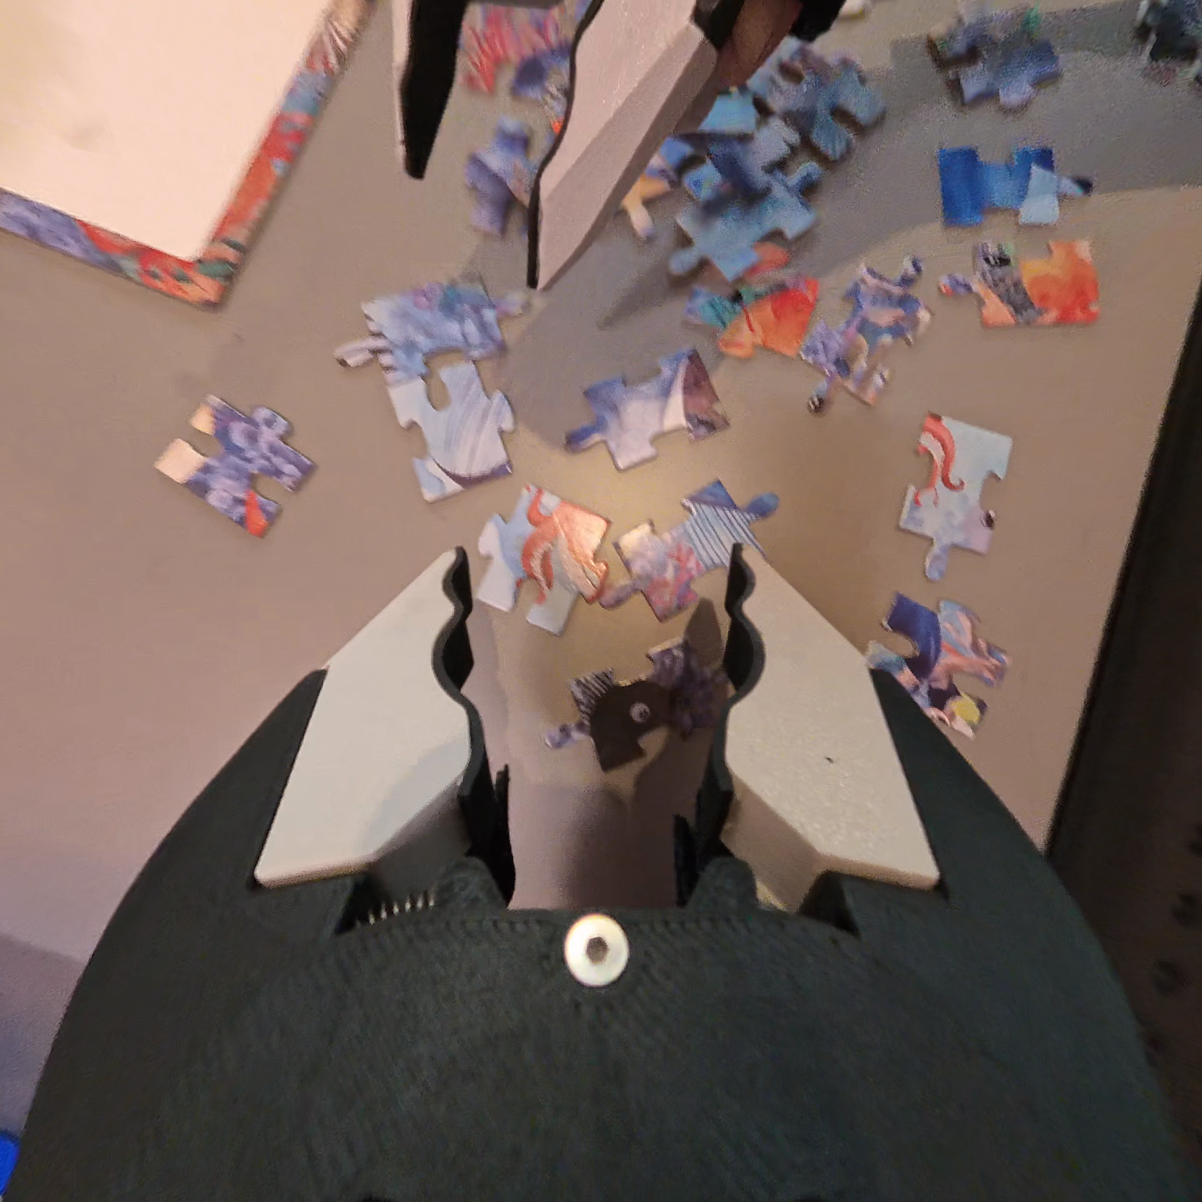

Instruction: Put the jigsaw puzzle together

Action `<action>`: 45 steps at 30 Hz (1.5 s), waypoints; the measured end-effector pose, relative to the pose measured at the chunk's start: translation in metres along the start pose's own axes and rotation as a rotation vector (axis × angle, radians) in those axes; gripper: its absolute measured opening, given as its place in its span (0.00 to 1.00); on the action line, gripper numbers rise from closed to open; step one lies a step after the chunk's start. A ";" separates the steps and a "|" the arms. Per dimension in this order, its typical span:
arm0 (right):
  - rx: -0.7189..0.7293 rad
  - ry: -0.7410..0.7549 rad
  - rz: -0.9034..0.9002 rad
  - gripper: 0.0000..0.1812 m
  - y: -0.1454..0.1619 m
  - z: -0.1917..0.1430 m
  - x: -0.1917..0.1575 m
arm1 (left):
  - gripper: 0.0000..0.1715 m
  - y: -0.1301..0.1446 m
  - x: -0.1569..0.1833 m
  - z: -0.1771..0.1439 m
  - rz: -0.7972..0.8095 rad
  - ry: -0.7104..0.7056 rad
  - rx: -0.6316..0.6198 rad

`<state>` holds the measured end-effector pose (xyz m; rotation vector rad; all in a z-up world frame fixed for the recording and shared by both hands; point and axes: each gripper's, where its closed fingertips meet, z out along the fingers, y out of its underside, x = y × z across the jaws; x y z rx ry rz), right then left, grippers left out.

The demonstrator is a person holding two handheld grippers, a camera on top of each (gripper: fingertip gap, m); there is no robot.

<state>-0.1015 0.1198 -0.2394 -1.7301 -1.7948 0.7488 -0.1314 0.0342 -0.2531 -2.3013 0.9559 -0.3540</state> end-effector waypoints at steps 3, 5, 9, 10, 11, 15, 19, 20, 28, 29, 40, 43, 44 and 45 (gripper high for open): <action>-0.038 0.061 -0.002 0.26 0.016 -0.009 0.028 | 0.41 -0.012 -0.008 0.012 -0.009 -0.021 0.002; -0.046 0.073 0.019 0.26 0.024 -0.012 0.040 | 0.40 -0.017 -0.013 0.023 -0.010 -0.028 -0.012; -0.067 0.104 0.030 0.26 0.041 -0.023 0.060 | 0.37 -0.028 -0.028 0.039 -0.006 -0.064 -0.022; -0.076 0.109 0.036 0.27 0.045 -0.027 0.065 | 0.36 -0.031 -0.031 0.041 0.001 -0.065 -0.023; -0.087 0.113 0.051 0.28 0.051 -0.031 0.070 | 0.36 -0.033 -0.033 0.044 0.003 -0.066 -0.024; -0.118 0.024 0.114 0.31 0.070 -0.043 0.072 | 0.34 -0.050 -0.029 0.054 0.034 -0.026 0.000; -0.175 -0.018 0.095 0.29 0.088 -0.051 0.068 | 0.34 -0.069 -0.020 0.069 0.124 0.000 -0.003; -0.185 -0.037 0.084 0.29 0.091 -0.052 0.064 | 0.33 -0.074 -0.018 0.073 0.149 0.005 0.000; -0.255 -0.111 -0.011 0.22 0.117 -0.060 0.041 | 0.31 -0.100 0.000 0.107 0.273 0.057 -0.034; -0.246 -0.110 -0.005 0.21 0.116 -0.058 0.041 | 0.31 -0.102 0.004 0.111 0.279 0.070 -0.035; -0.237 -0.243 0.002 0.03 0.116 -0.058 0.017 | 0.22 -0.097 0.017 0.118 0.270 0.143 -0.051; -0.282 -0.306 -0.008 0.02 0.126 -0.064 0.004 | 0.15 -0.087 0.019 0.110 0.254 0.173 -0.061; -0.300 -0.319 -0.023 0.02 0.129 -0.067 0.000 | 0.14 -0.084 0.019 0.108 0.248 0.180 -0.064; -0.321 -0.335 -0.035 0.02 0.132 -0.069 -0.004 | 0.14 -0.080 0.020 0.105 0.244 0.187 -0.068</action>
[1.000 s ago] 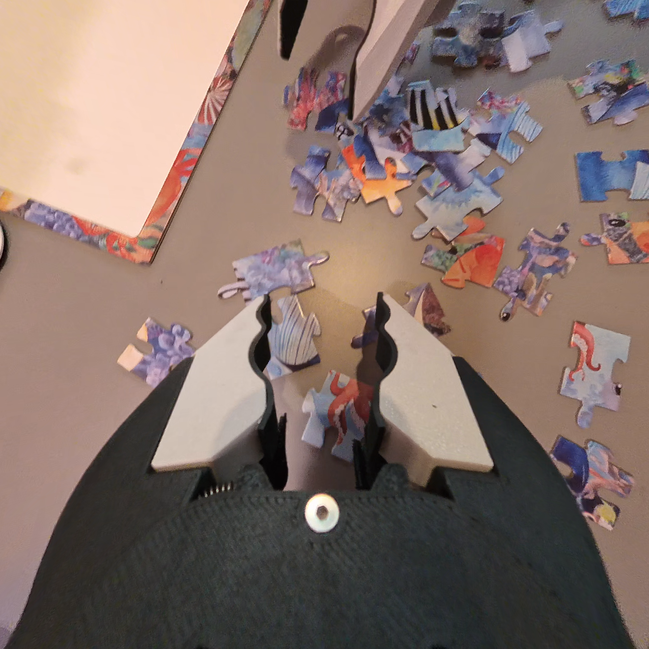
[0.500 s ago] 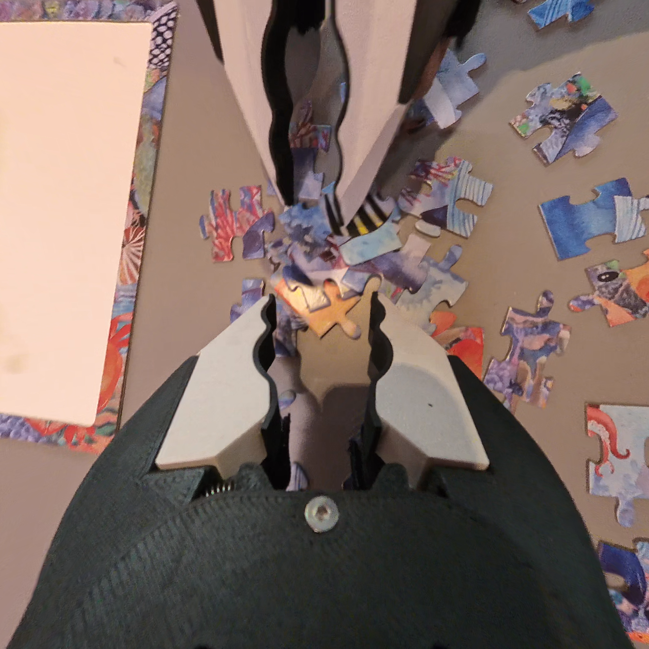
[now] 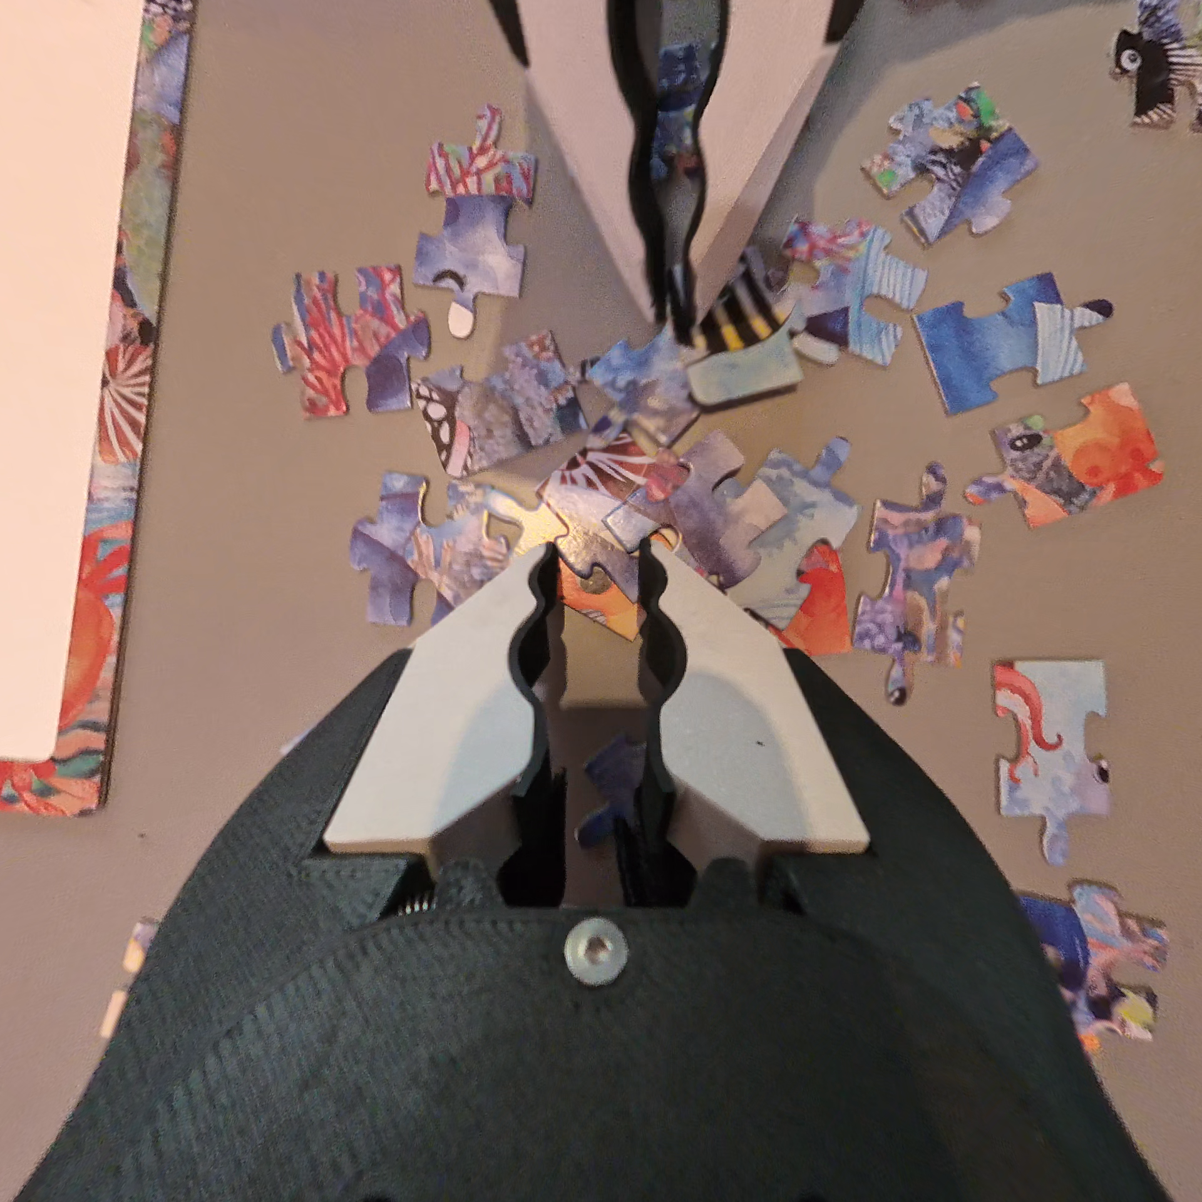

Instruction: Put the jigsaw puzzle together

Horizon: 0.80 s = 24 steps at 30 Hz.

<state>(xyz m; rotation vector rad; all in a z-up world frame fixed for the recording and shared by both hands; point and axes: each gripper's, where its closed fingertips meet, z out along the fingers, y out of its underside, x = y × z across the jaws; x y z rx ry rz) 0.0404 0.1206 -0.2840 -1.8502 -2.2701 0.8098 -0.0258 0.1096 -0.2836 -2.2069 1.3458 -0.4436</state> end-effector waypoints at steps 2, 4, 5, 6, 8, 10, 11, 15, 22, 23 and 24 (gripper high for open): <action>-0.047 -0.042 -0.015 0.01 0.007 0.000 -0.012 | 0.13 0.007 0.006 -0.004 -0.018 0.024 -0.011; -0.097 -0.081 -0.038 0.02 0.015 0.000 -0.024 | 0.13 0.015 0.013 -0.010 -0.018 0.035 -0.033; -0.117 -0.095 -0.049 0.02 0.019 -0.001 -0.029 | 0.13 0.020 0.016 -0.013 -0.019 0.040 -0.056; -0.129 -0.104 -0.056 0.03 0.021 -0.001 -0.032 | 0.13 0.026 0.021 -0.016 -0.025 0.058 -0.083; -0.111 -0.069 -0.065 0.09 0.018 -0.003 -0.028 | 0.14 0.037 0.027 -0.023 -0.031 0.067 -0.138; -0.052 -0.048 -0.063 0.11 0.008 -0.005 -0.025 | 0.19 0.043 0.025 -0.027 -0.014 0.032 -0.173; -0.028 -0.030 -0.074 0.12 0.002 -0.005 -0.022 | 0.21 0.043 0.024 -0.028 -0.004 0.011 -0.171; 0.042 0.023 -0.122 0.13 -0.016 -0.007 -0.019 | 0.23 0.021 0.028 -0.030 0.024 0.019 -0.049; 0.000 0.047 -0.144 0.16 -0.013 0.009 -0.015 | 0.22 0.017 0.022 -0.012 0.076 -0.038 -0.081; -0.016 0.064 -0.152 0.15 -0.010 0.010 -0.012 | 0.20 0.015 0.020 -0.013 0.064 -0.053 -0.063; -0.021 0.077 -0.157 0.15 -0.008 0.009 -0.010 | 0.21 0.018 0.018 -0.014 0.054 -0.060 -0.072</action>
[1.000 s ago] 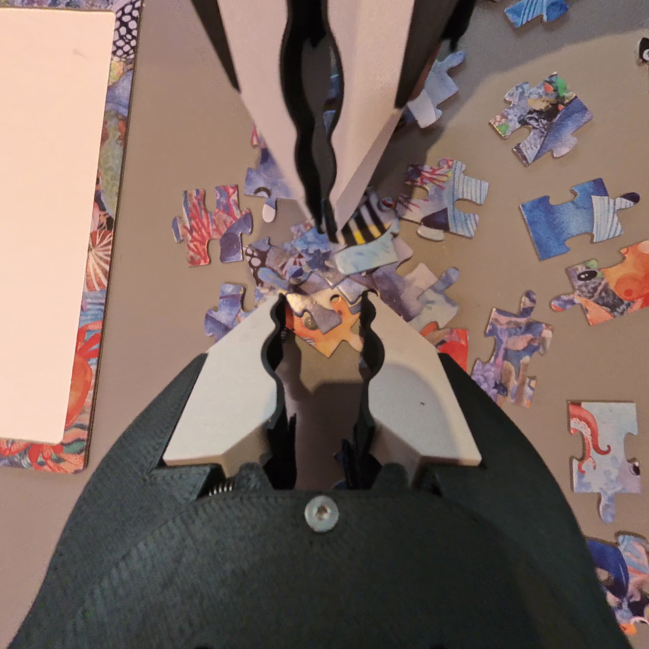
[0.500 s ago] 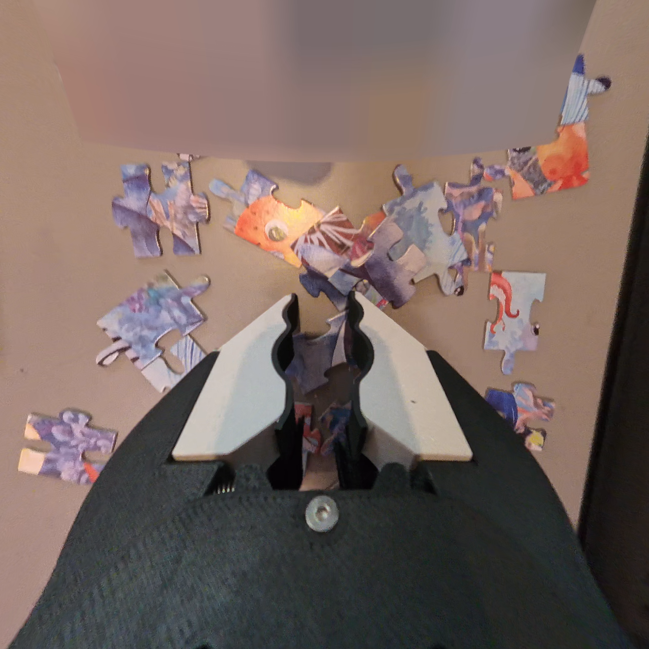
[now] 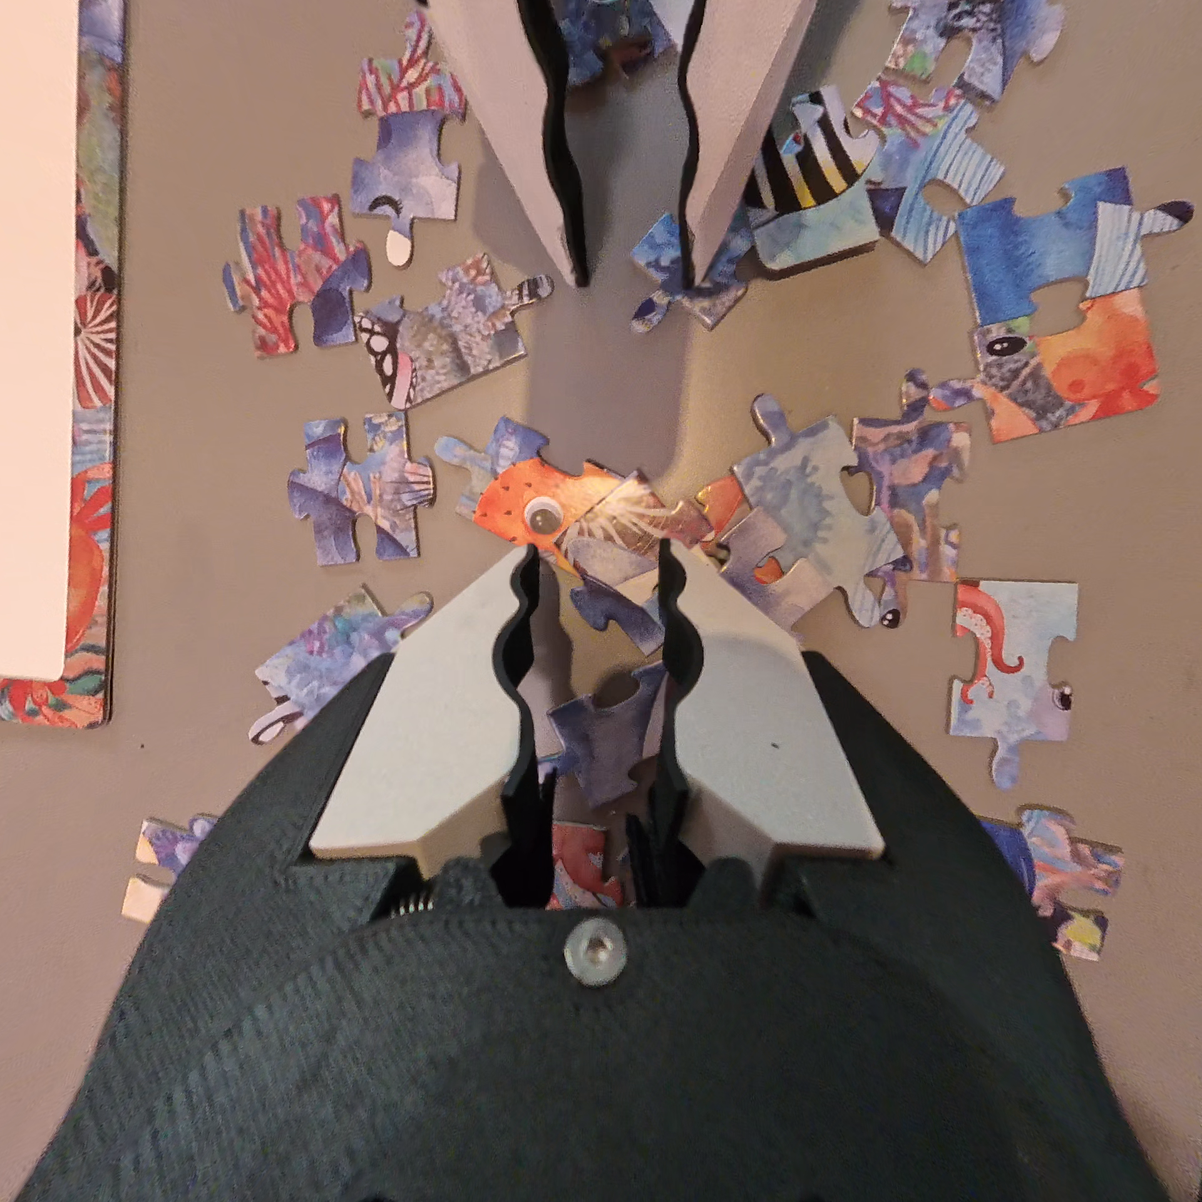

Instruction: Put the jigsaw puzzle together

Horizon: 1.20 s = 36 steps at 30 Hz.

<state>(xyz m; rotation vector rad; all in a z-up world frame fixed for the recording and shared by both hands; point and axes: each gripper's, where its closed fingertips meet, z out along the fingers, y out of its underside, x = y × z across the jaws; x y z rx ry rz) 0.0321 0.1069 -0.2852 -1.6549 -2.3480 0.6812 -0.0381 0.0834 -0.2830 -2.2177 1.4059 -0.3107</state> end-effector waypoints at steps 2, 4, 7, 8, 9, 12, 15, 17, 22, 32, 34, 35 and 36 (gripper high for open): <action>-0.009 0.016 -0.004 0.14 0.004 -0.002 0.002 | 0.20 0.004 -0.001 -0.002 -0.026 0.011 0.003; -0.023 0.030 -0.002 0.15 0.009 -0.004 0.005 | 0.20 0.010 0.001 -0.005 -0.054 0.028 -0.002; -0.038 0.058 0.015 0.15 0.017 -0.010 0.009 | 0.20 0.021 0.001 -0.011 -0.069 0.025 -0.024; -0.039 0.066 0.017 0.15 0.020 -0.012 0.011 | 0.20 0.025 0.001 -0.013 -0.079 0.029 -0.035; -0.033 0.074 0.020 0.15 0.022 -0.015 0.012 | 0.19 0.029 0.002 -0.016 -0.091 0.034 -0.048; -0.004 0.112 0.036 0.16 0.025 -0.027 0.018 | 0.20 0.044 0.000 -0.025 -0.134 0.025 -0.092; 0.053 0.160 0.079 0.16 0.029 -0.046 0.029 | 0.21 0.059 -0.003 -0.033 -0.183 0.013 -0.133; 0.090 0.202 0.122 0.17 0.035 -0.059 0.038 | 0.22 0.068 -0.014 -0.039 -0.233 -0.048 -0.163; 0.150 0.286 0.197 0.26 0.052 -0.080 0.052 | 0.26 0.053 -0.027 -0.045 -0.246 -0.113 -0.097; 0.202 0.289 0.225 0.25 0.039 -0.052 0.068 | 0.31 -0.017 -0.041 -0.019 -0.072 -0.153 -0.057; 0.200 0.274 0.241 0.25 0.038 -0.040 0.072 | 0.31 -0.028 -0.042 -0.012 -0.048 -0.139 -0.056; 0.186 0.273 0.247 0.24 0.040 -0.035 0.074 | 0.31 -0.033 -0.041 -0.008 -0.040 -0.127 -0.057; 0.174 0.278 0.248 0.24 0.041 -0.032 0.076 | 0.31 -0.038 -0.041 -0.004 -0.033 -0.120 -0.055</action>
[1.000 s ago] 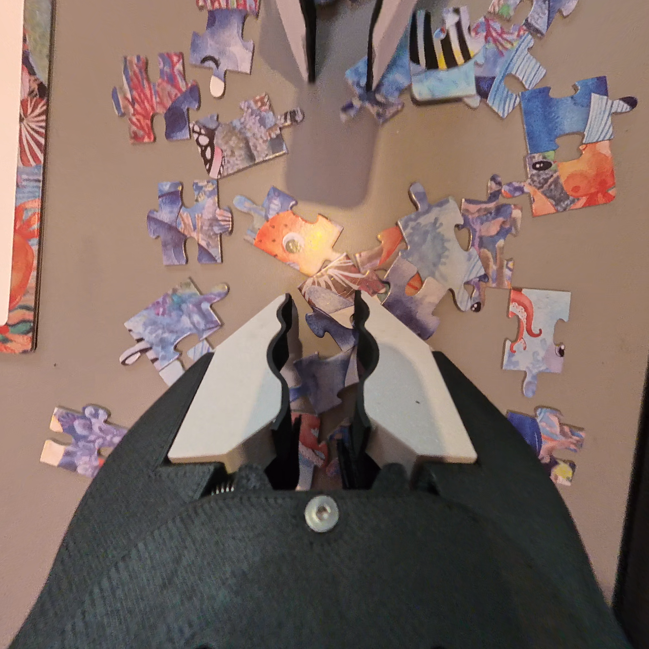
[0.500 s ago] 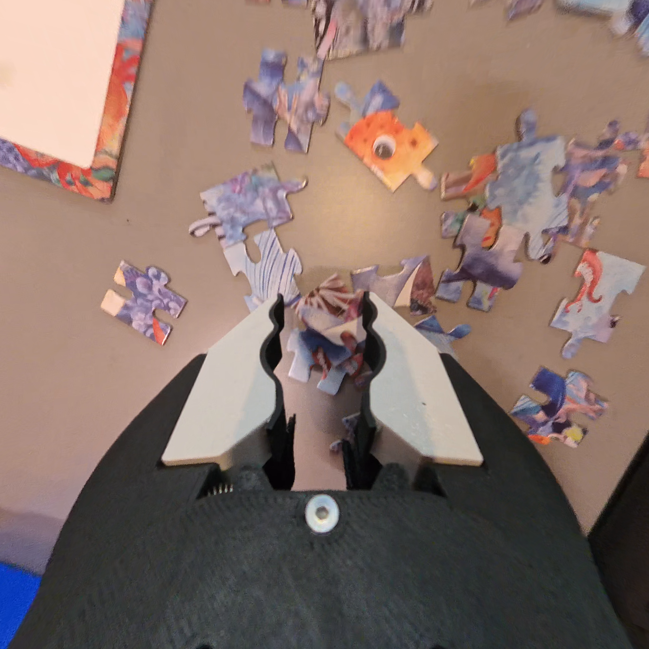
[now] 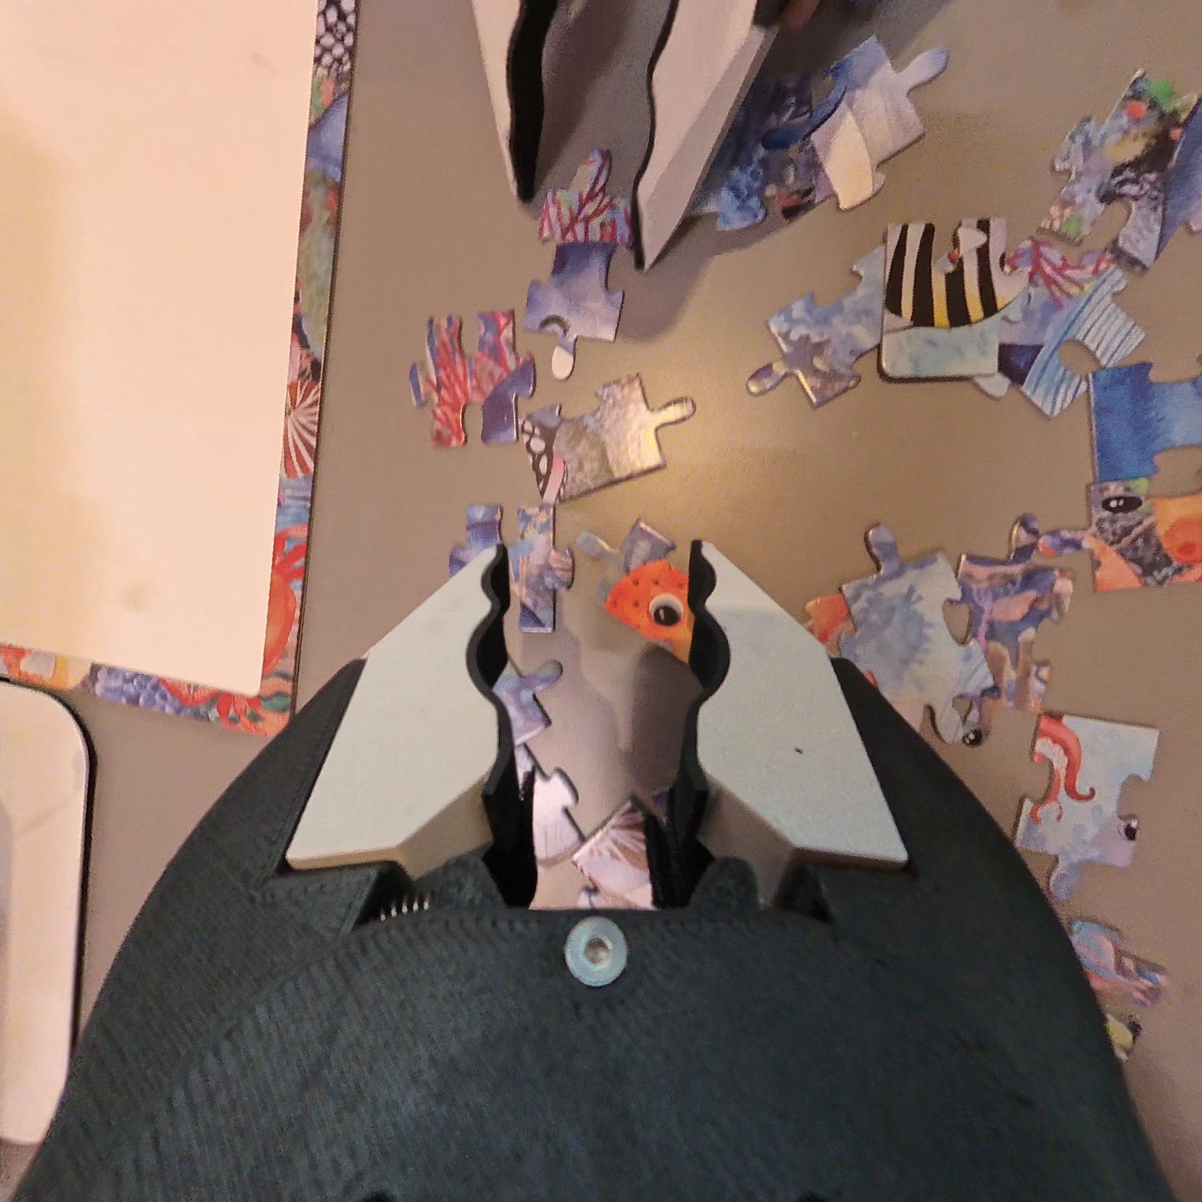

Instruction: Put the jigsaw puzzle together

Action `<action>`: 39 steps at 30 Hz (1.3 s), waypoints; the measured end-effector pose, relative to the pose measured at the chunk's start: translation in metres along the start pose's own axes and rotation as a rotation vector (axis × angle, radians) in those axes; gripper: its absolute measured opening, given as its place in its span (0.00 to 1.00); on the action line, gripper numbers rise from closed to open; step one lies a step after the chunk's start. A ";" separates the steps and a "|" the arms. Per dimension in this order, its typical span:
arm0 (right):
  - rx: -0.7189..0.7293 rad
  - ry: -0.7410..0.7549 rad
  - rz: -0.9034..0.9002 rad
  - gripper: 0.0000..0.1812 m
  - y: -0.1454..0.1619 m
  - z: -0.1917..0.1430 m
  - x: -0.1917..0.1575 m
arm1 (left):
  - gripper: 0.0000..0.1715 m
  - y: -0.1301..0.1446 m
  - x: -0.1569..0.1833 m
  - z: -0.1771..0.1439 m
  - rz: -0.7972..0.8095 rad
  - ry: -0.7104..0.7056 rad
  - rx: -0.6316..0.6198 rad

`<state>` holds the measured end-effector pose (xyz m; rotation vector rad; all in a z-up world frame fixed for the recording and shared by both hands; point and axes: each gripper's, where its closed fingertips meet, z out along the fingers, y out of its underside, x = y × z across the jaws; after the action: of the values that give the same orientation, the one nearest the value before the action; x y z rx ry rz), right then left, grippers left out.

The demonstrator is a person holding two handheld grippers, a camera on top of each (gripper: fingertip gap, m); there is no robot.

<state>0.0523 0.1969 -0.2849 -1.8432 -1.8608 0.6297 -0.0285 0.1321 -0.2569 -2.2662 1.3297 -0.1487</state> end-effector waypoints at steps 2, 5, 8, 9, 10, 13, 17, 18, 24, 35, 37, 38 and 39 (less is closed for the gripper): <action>0.010 -0.011 0.012 0.20 -0.002 0.003 0.000 | 0.31 -0.008 -0.001 0.006 0.014 0.003 0.004; 0.001 -0.020 0.014 0.14 0.001 0.001 -0.001 | 0.31 -0.019 0.002 0.014 0.030 0.028 0.010; -0.037 -0.062 -0.001 0.14 0.010 -0.006 -0.010 | 0.30 -0.029 0.009 0.025 0.053 0.062 0.012; -0.056 -0.089 -0.010 0.14 0.015 -0.010 -0.015 | 0.30 -0.032 0.012 0.028 0.064 0.070 0.012; -0.077 -0.116 -0.022 0.14 0.020 -0.014 -0.022 | 0.30 -0.035 0.015 0.031 0.074 0.078 0.012; -0.106 -0.140 -0.031 0.18 0.031 -0.024 -0.032 | 0.29 -0.046 0.022 0.038 0.101 0.102 0.025; -0.064 -0.091 -0.005 0.29 0.038 -0.053 -0.032 | 0.29 -0.060 0.030 0.041 0.121 0.134 0.059; -0.047 -0.073 0.006 0.30 0.041 -0.062 -0.032 | 0.29 -0.063 0.032 0.042 0.122 0.144 0.067; -0.114 0.066 0.113 0.35 0.098 -0.097 -0.036 | 0.29 -0.081 0.043 0.050 0.158 0.183 0.084; -0.066 0.048 0.175 0.19 0.124 -0.094 -0.059 | 0.28 -0.112 0.063 0.071 0.212 0.248 0.078; -0.063 0.045 0.155 0.15 0.125 -0.095 -0.060 | 0.28 -0.120 0.066 0.075 0.222 0.257 0.084; -0.052 0.053 0.149 0.16 0.124 -0.097 -0.059 | 0.28 -0.124 0.068 0.077 0.226 0.264 0.088; -0.031 0.071 0.152 0.17 0.122 -0.100 -0.057 | 0.28 -0.128 0.070 0.079 0.229 0.275 0.091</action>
<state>0.2104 0.1418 -0.2784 -2.0141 -1.7066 0.5811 0.1352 0.1529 -0.2752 -2.0542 1.6752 -0.4443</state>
